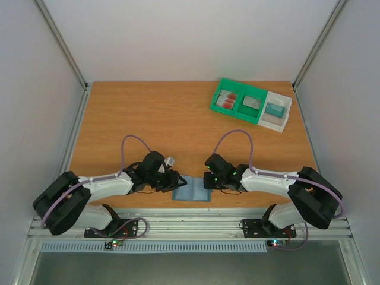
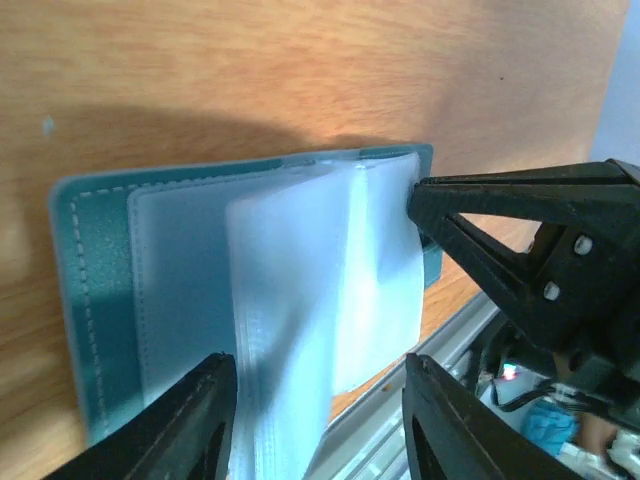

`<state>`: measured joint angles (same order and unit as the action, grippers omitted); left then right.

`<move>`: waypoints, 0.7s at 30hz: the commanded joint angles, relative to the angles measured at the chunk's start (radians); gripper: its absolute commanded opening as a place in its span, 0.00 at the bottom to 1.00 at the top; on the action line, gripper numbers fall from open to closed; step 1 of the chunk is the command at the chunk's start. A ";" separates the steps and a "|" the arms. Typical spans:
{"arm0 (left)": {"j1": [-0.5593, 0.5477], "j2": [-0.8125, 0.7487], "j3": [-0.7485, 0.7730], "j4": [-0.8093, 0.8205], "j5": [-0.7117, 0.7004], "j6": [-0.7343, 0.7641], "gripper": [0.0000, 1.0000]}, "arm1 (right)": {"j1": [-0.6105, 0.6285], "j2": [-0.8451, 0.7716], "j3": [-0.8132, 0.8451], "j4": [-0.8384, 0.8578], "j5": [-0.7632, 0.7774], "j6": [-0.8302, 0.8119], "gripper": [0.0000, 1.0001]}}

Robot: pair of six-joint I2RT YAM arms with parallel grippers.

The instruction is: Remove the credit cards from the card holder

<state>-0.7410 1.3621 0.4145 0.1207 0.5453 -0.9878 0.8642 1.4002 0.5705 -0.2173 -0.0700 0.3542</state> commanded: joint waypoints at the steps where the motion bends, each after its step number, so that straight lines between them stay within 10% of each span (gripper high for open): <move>1: -0.003 -0.114 0.075 -0.247 -0.170 0.100 0.54 | 0.005 -0.057 0.034 -0.115 0.101 -0.040 0.13; 8: -0.004 -0.257 0.218 -0.578 -0.377 0.226 0.99 | 0.007 -0.301 0.099 -0.328 0.195 -0.072 0.48; 15: -0.003 -0.393 0.382 -0.800 -0.527 0.334 0.99 | 0.007 -0.491 0.247 -0.554 0.299 -0.116 0.98; 21: -0.003 -0.470 0.523 -0.900 -0.569 0.383 0.99 | 0.007 -0.602 0.378 -0.678 0.363 -0.139 0.99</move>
<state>-0.7414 0.9375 0.8448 -0.6743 0.0574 -0.6647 0.8646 0.8524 0.8806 -0.7654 0.2146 0.2451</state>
